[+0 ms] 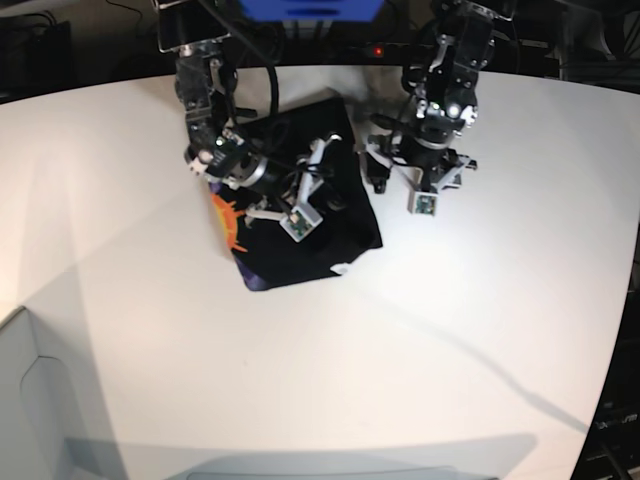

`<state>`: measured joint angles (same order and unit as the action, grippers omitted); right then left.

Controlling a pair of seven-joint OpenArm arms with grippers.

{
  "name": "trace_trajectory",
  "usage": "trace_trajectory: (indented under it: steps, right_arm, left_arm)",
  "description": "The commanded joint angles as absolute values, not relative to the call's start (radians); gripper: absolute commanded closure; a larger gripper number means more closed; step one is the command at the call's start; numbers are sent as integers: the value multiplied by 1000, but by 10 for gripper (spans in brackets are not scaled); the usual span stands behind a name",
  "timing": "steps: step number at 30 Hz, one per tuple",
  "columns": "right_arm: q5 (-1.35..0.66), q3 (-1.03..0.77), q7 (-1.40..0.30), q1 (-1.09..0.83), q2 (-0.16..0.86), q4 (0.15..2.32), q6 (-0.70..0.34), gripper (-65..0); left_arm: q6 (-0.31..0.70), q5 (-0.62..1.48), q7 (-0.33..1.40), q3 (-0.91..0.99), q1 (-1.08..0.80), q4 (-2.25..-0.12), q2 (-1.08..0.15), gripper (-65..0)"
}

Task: Fold the T-shirt properly
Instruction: 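Lift the strip end with the right gripper and fold it over toward the left gripper, then release the shirt and pull both grippers back from the bundle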

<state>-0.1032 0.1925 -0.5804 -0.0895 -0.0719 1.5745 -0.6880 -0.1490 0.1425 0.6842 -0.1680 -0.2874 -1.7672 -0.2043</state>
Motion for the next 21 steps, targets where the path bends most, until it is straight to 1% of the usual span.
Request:
trace_trajectory:
  steps: [1, 3, 7, 9, 10, 12, 16, 21]
  right_arm:
    - [-122, 196, -558, -76, -76, 1593, -698, -1]
    - [-122, 196, -558, -82, -76, 1596, -698, -56]
    - [-125, 194, -590, -90, -77, 1606, -698, -256]
    - [-127, 188, -607, -104, -77, 1666, -698, -334]
    - [-127, 185, -604, -122, -77, 1704, -698, -359]
    - [-127, 170, -602, -150, -77, 1807, -698, -380]
    - [-127, 99, -610, -182, -81, 1939, -698, -381]
    - [-127, -15, -605, -242, -77, 1929, -698, -381]
  left_arm:
    - [-145, 145, 668, -170, -286, -1801, -205, -397]
    - [-145, 143, 668, -168, -294, -1824, -205, -398]
    - [-145, 143, 670, -151, -321, -1880, -220, -398]
    - [-145, 143, 670, -133, -338, -1908, -226, -398]
    - [-145, 143, 670, -114, -349, -1920, -226, -398]
    - [-145, 143, 670, -51, -381, -1948, -226, -398]
    - [-145, 143, 670, 120, -430, -1988, -217, -398]
    - [-145, 145, 670, 332, -455, -1992, -202, -398]
